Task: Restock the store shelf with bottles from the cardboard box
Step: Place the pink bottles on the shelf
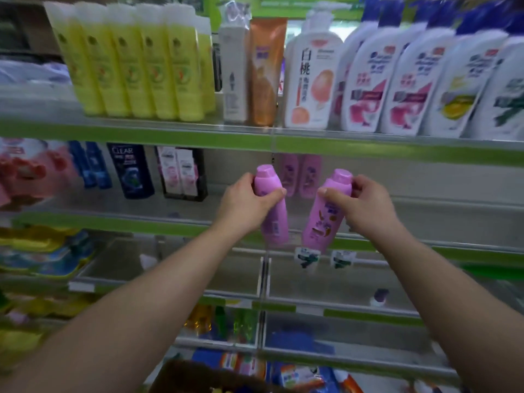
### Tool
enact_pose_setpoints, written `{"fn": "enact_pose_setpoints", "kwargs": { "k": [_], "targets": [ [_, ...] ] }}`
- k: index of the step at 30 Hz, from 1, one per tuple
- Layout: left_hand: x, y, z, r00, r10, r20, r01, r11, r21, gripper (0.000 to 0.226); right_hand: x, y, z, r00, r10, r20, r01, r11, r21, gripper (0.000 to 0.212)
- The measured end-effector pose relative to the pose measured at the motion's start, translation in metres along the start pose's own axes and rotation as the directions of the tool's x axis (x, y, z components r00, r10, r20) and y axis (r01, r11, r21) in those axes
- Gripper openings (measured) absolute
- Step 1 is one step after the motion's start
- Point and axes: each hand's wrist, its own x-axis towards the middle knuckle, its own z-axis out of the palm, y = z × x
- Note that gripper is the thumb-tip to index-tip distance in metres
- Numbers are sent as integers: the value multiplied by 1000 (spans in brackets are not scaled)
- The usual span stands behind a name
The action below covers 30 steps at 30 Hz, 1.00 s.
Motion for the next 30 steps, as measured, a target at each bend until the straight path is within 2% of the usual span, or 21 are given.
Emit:
{"fn": "enact_pose_setpoints", "kwargs": {
  "k": [4, 10, 13, 16, 19, 21, 26, 30],
  "targets": [
    [23, 2, 26, 998, -57, 8, 57, 998, -15, 48, 23, 19, -10, 998, 36, -55, -39, 998, -49, 36],
    [66, 2, 50, 991, -128, 35, 126, 991, 47, 48, 66, 44, -4, 995, 79, -55, -80, 997, -5, 33],
    [87, 0, 62, 987, -155, 49, 152, 986, 66, 42, 89, 53, 5, 994, 71, -78, -71, 997, 4, 35],
    [103, -4, 70, 982, -183, 45, 181, 982, 49, 35, 113, 60, 22, 997, 72, -42, -72, 997, -10, 31],
    [112, -9, 74, 981, -191, 24, 191, 982, -2, 17, 139, 61, 49, 998, 67, -8, -67, 996, -60, 25],
    [116, -10, 75, 980, -196, 15, 196, 981, 2, 18, 156, 58, 67, 999, 46, 16, -44, 990, -132, 25],
    [124, -12, 77, 971, -236, 26, 237, 968, -84, 22, 195, 57, 97, 994, 97, 58, -73, 945, -318, 55],
    [131, -10, 79, 955, -275, 107, 288, 947, -140, 23, 211, 60, 105, 985, 105, 135, -57, 946, -320, 50]
  ]
}}
